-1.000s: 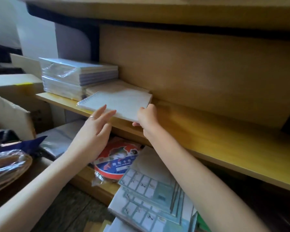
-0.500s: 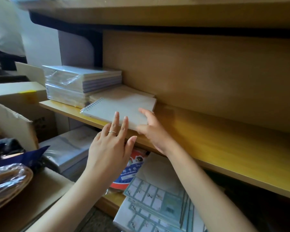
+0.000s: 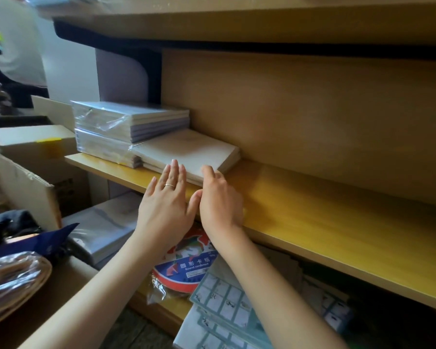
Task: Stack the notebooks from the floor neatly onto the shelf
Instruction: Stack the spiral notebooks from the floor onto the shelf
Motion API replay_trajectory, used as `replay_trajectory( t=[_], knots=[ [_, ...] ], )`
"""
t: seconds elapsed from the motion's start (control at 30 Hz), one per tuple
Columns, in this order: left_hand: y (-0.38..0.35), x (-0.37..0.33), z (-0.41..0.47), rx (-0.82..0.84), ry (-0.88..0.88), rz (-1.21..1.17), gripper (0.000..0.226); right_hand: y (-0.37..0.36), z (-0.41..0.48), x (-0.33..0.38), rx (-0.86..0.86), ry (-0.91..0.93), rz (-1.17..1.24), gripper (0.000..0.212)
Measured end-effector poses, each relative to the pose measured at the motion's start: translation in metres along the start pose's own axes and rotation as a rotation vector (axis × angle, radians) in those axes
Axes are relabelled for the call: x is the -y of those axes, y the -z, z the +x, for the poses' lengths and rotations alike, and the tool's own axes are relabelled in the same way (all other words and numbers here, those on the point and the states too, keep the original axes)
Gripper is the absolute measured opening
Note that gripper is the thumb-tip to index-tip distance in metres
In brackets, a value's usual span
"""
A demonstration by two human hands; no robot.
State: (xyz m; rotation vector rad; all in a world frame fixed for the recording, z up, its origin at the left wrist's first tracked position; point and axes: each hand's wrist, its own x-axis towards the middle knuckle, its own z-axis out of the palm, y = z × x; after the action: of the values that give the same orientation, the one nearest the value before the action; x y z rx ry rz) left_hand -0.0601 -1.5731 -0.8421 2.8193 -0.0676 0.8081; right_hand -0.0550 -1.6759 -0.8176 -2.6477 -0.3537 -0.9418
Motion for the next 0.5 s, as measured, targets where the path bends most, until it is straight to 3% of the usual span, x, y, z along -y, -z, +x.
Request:
replay_trajectory(
  t=[0.2, 0.4, 0.5],
  knots=[
    [-0.011, 0.014, 0.025, 0.021, -0.016, -0.012, 0.069, -0.003, -0.003, -0.005, 0.024, -0.055, 0.084, 0.040],
    [-0.008, 0.012, 0.013, 0.006, -0.039, -0.124, 0.068, -0.003, 0.004, -0.007, 0.215, -0.108, 0.082, 0.057],
    [-0.006, 0.009, -0.026, -0.100, -0.122, -0.198, 0.064, 0.000, -0.007, -0.006, 0.029, -0.009, 0.110, 0.053]
  ],
)
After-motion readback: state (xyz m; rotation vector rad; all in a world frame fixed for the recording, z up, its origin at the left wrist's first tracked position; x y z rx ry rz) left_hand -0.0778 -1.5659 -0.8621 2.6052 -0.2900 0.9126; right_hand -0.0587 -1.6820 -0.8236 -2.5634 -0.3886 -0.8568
